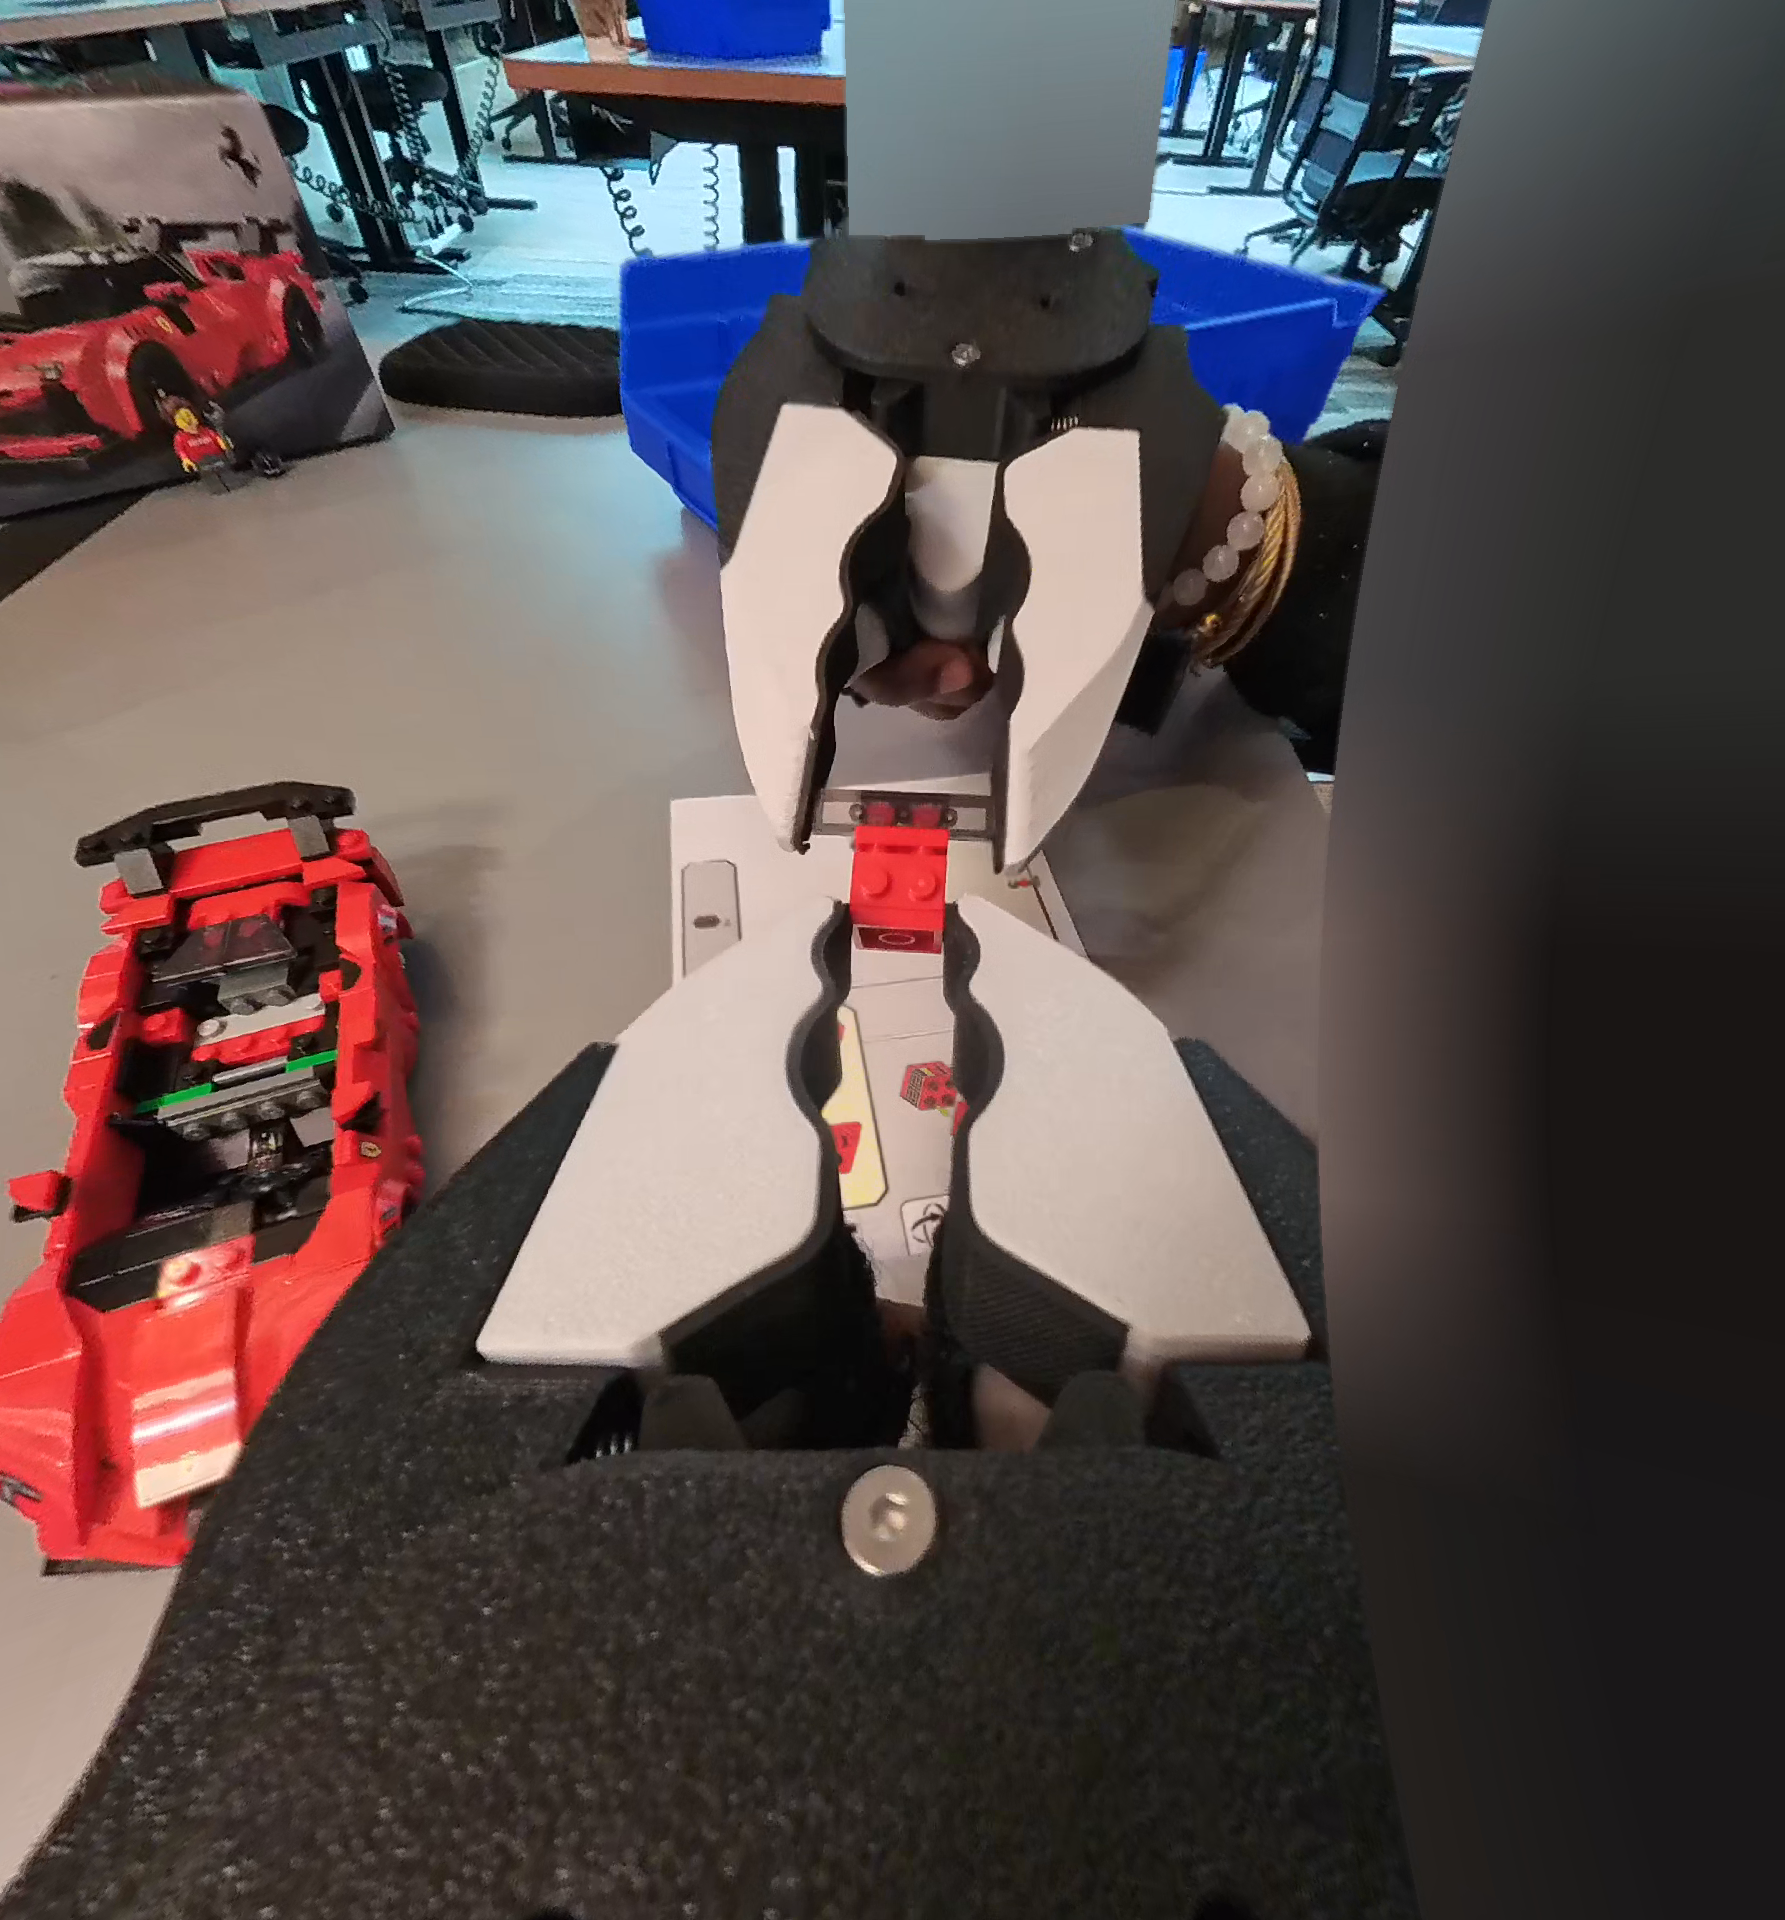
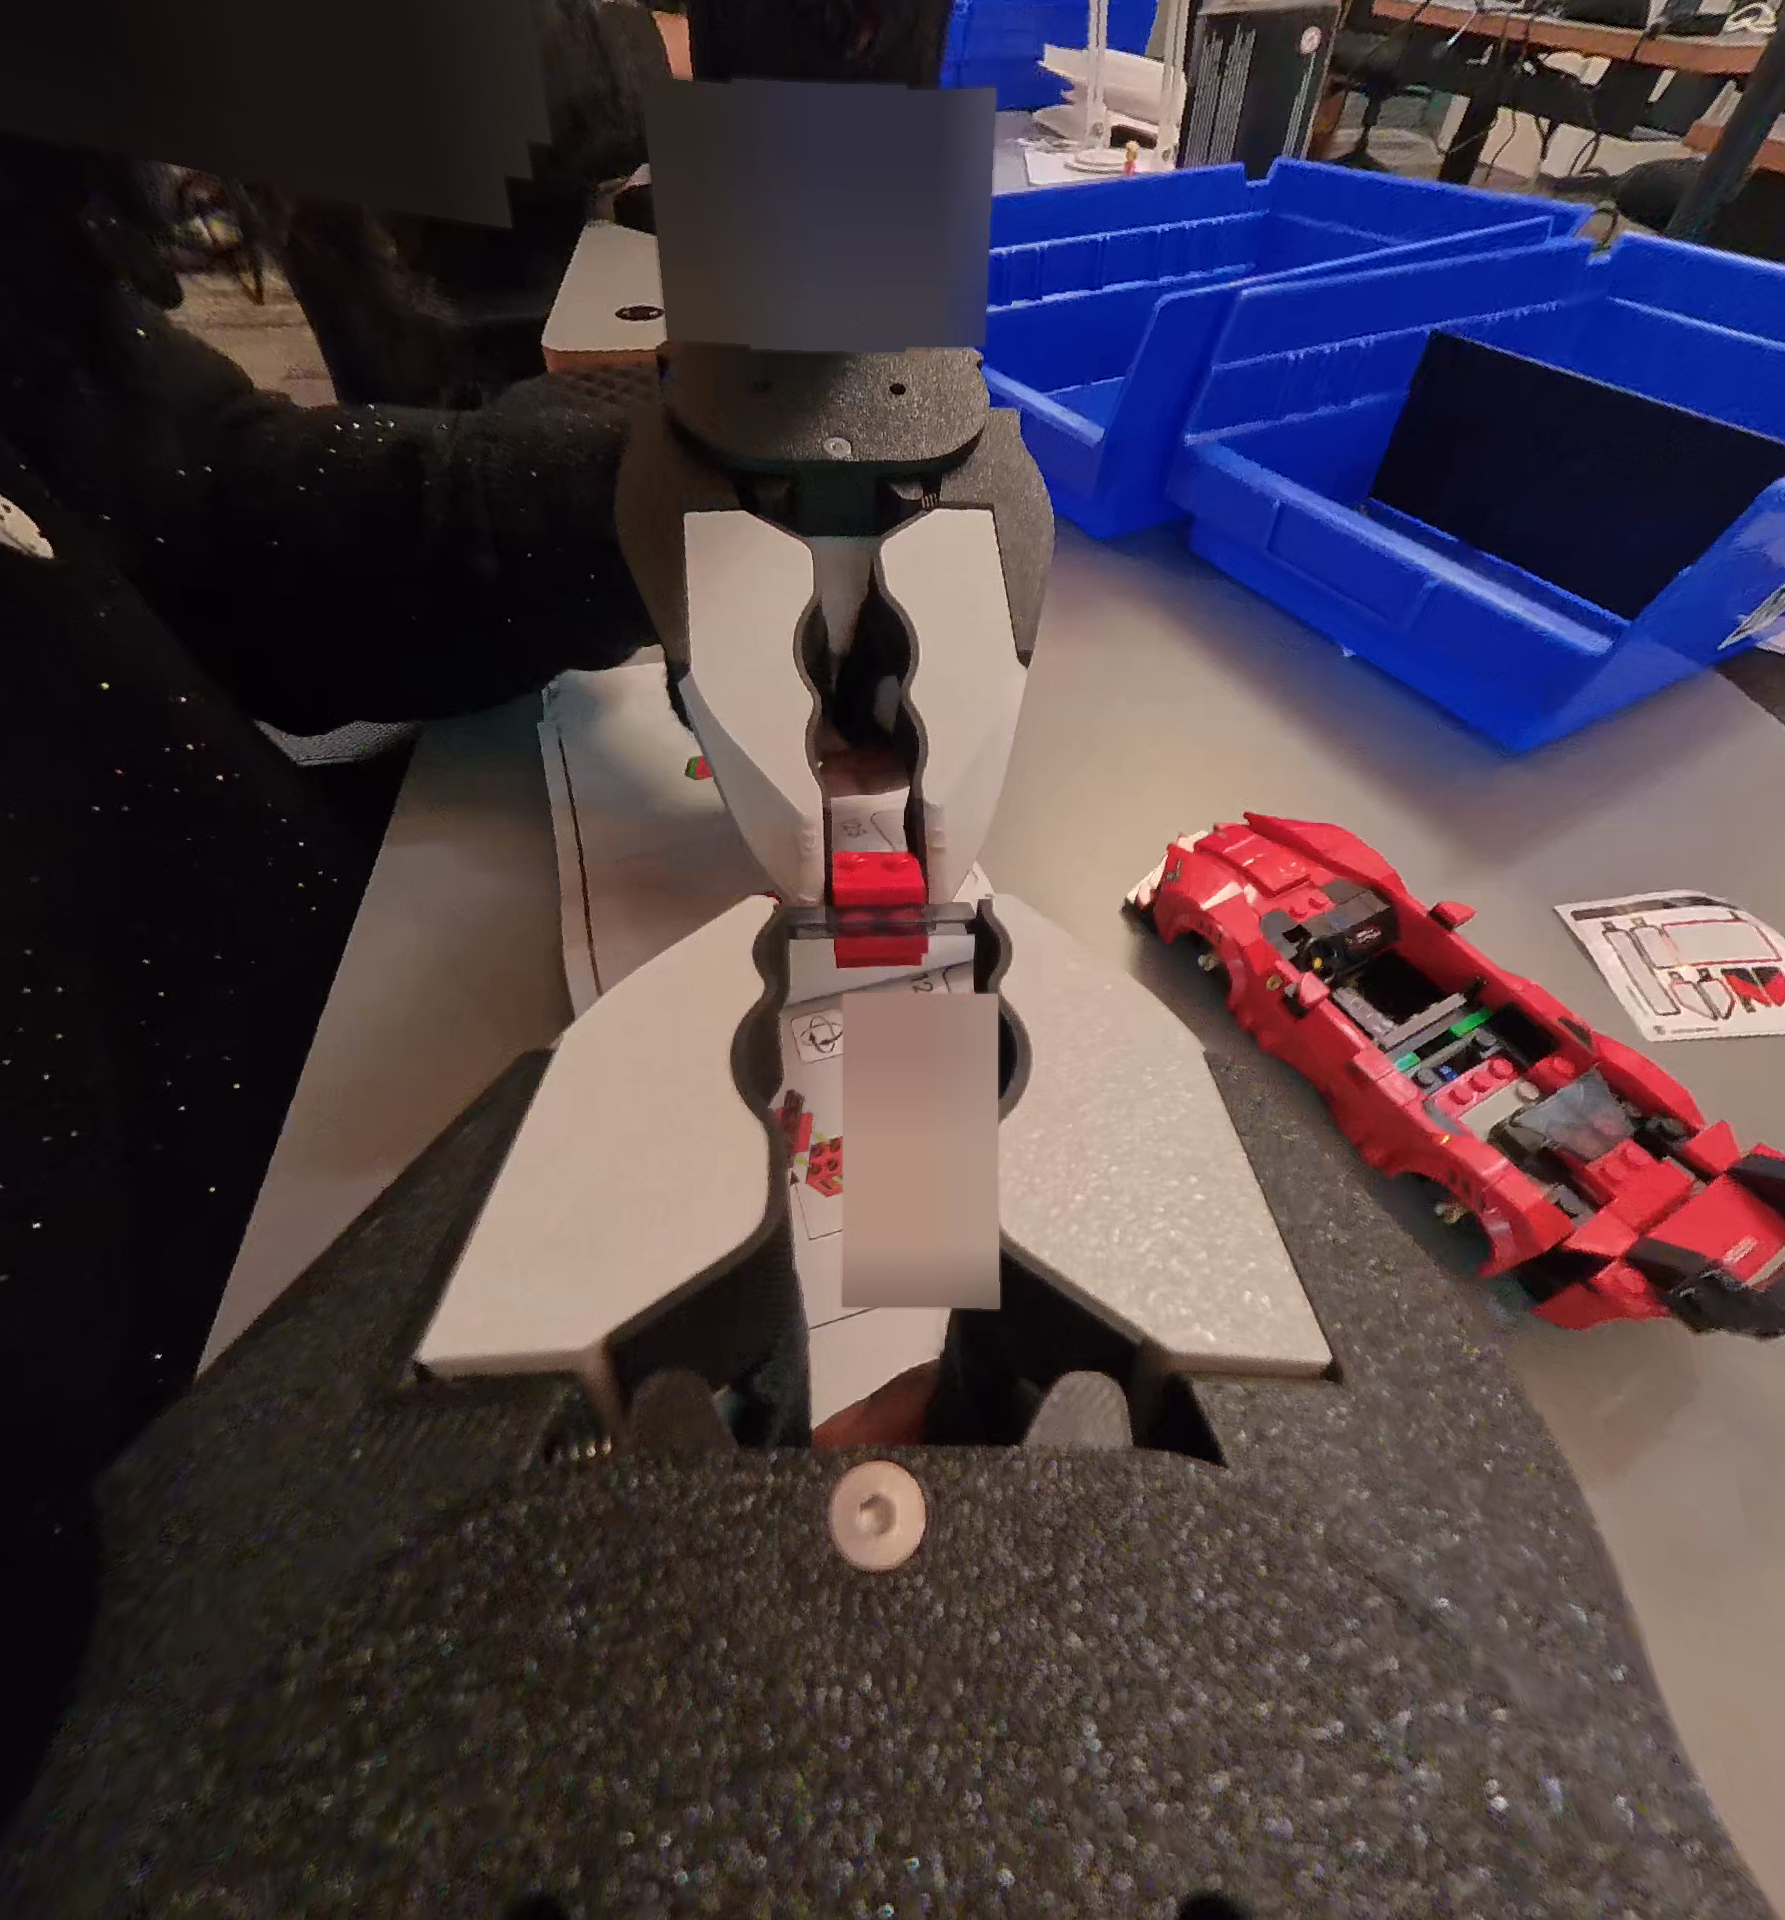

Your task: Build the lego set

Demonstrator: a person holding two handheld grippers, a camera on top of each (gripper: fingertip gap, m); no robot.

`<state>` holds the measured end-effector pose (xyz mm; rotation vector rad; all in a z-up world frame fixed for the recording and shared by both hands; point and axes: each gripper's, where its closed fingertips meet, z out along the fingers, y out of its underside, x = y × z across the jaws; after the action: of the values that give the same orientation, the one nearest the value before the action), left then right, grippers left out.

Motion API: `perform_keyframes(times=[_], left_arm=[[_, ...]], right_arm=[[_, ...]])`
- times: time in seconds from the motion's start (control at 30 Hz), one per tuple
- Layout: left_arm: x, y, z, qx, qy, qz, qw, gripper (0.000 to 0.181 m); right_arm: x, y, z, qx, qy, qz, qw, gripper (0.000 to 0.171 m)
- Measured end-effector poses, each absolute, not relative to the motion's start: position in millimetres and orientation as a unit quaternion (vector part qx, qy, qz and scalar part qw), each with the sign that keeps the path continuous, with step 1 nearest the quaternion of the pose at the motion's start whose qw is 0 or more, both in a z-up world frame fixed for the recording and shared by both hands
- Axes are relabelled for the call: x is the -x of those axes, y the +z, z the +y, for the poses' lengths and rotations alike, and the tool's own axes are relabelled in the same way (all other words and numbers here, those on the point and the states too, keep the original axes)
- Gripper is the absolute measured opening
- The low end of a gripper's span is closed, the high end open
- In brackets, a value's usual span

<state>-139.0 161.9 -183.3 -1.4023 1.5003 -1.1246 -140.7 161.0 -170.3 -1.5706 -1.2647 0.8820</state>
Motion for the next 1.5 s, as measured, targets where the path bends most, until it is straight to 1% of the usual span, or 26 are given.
perform_keyframes(times=[0.23,0.4,0.57,0.73,1.17,1.37,1.5], left_arm=[[145,-146,176,0.538,-0.457,0.574,0.415,0.016],[150,-124,176,0.527,-0.484,0.541,0.442,0.016],[153,-114,169,0.517,-0.537,0.467,0.475,0.016],[152,-112,163,0.508,-0.569,0.411,0.500,0.016],[159,-109,154,0.462,-0.616,0.311,0.556,0.016],[170,-102,158,0.452,-0.613,0.307,0.570,0.016],[208,-82,168,0.461,-0.583,0.314,0.590,0.016]], right_arm=[[148,-132,178,0.631,0.352,-0.534,0.438,0.034],[152,-113,179,0.645,0.342,-0.551,0.405,0.035],[156,-108,174,0.679,0.353,-0.558,0.322,0.035],[157,-111,169,0.704,0.305,-0.596,0.236,0.034],[164,-112,156,0.723,0.254,-0.627,0.139,0.034],[176,-104,158,0.718,0.238,-0.641,0.129,0.034],[203,-83,161,0.688,0.265,-0.658,0.154,0.035]])
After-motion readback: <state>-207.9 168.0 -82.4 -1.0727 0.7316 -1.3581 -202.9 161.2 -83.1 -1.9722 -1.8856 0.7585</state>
